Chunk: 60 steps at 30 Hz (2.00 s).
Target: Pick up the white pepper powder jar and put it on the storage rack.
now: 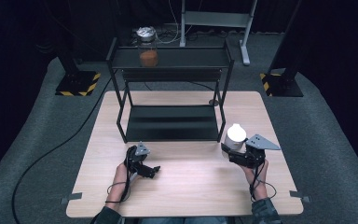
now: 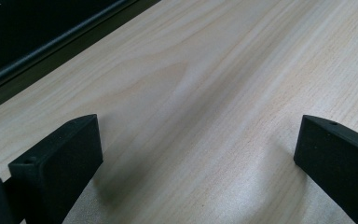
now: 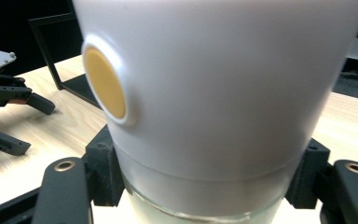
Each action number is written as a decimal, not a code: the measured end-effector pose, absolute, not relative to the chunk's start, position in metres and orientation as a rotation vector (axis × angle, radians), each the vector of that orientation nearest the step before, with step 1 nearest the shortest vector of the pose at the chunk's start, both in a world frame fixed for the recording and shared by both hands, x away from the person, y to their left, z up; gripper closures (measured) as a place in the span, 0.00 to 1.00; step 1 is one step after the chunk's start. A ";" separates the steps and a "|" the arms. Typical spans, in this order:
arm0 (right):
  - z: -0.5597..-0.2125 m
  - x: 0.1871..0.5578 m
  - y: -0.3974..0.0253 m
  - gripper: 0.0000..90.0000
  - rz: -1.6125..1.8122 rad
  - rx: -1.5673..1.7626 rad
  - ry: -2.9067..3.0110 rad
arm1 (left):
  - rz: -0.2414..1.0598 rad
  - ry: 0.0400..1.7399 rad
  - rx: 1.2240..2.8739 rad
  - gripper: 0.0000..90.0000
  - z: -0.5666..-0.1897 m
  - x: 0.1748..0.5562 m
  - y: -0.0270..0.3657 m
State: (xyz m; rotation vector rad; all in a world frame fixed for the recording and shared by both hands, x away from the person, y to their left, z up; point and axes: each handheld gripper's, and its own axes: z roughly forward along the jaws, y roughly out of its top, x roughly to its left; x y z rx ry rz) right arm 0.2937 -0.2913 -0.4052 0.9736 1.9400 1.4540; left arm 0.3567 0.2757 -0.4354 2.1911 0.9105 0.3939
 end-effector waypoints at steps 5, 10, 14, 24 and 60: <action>-0.402 0.302 -0.286 0.33 1.465 0.952 1.959 | 0.393 0.911 2.191 0.00 -0.435 0.357 0.276; -0.399 0.311 -0.282 0.33 1.483 0.932 1.978 | 0.393 0.911 2.191 0.00 -0.435 0.357 0.276; -0.397 0.319 -0.277 0.33 1.491 0.917 1.992 | 0.393 0.911 2.191 0.00 -0.435 0.357 0.276; -0.390 0.335 -0.266 0.33 1.502 0.882 2.021 | 0.393 0.911 2.191 0.00 -0.435 0.357 0.276; -0.352 0.389 -0.244 0.33 1.531 0.750 2.082 | 0.395 0.913 2.190 0.00 -0.435 0.357 0.276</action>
